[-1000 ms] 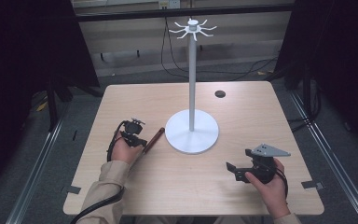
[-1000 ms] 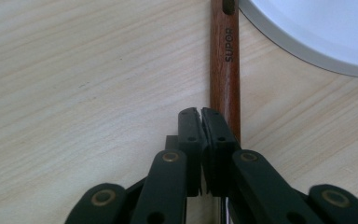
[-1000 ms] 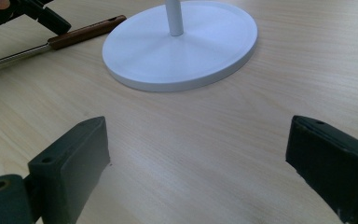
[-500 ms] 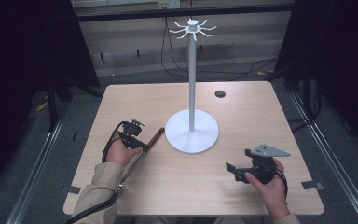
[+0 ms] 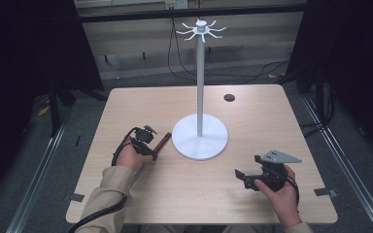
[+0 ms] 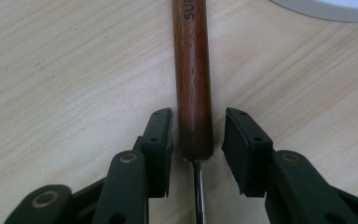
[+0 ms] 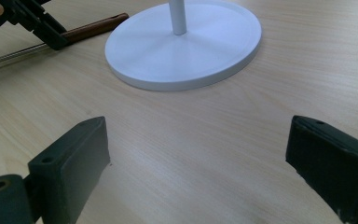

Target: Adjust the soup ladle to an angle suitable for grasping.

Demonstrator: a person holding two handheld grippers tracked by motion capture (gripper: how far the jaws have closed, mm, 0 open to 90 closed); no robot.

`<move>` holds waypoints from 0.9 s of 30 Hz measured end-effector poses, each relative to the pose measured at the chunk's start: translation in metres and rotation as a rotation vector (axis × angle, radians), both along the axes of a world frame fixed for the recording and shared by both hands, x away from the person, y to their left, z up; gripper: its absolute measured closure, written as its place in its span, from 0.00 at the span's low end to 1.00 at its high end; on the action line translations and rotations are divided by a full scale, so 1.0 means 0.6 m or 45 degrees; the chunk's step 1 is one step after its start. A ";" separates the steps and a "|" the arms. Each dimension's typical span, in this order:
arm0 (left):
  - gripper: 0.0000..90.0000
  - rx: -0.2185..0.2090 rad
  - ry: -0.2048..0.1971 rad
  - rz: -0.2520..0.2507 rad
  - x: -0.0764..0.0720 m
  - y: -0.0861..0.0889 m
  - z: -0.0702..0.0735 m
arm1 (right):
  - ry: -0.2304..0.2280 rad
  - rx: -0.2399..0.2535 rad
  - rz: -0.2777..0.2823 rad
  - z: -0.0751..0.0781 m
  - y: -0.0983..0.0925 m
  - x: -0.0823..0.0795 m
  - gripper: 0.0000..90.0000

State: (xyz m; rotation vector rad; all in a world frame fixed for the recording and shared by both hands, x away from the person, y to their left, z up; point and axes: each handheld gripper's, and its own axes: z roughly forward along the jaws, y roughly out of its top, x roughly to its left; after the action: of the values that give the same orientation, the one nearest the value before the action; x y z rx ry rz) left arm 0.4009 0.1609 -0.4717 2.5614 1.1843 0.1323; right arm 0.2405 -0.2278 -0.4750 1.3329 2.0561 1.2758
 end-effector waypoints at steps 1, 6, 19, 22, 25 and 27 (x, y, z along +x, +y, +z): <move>0.71 0.010 -0.001 -0.009 0.004 -0.003 0.000 | -0.001 0.000 -0.001 0.000 0.000 0.000 0.06; 0.80 0.043 0.018 -0.020 0.010 -0.009 0.003 | 0.000 -0.003 0.002 0.000 0.000 0.000 0.06; 0.83 -0.040 0.001 0.054 0.000 0.009 0.020 | -0.004 0.008 -0.010 0.001 -0.004 0.000 0.06; 0.83 -0.100 -0.048 0.065 -0.005 0.024 0.045 | -0.004 0.009 -0.008 0.001 -0.002 0.002 0.06; 0.83 -0.208 -0.118 0.086 -0.014 0.039 0.070 | -0.011 0.003 0.003 0.001 0.003 0.002 0.06; 0.83 -0.241 -0.131 0.090 -0.017 0.043 0.075 | -0.009 0.005 -0.001 0.002 0.004 0.002 0.06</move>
State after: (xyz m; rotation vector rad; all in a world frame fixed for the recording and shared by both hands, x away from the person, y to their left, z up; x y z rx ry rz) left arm 0.3907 0.1865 -0.4269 2.3227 1.1890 0.1582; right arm 0.2418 -0.2255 -0.4740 1.3287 2.0494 1.2827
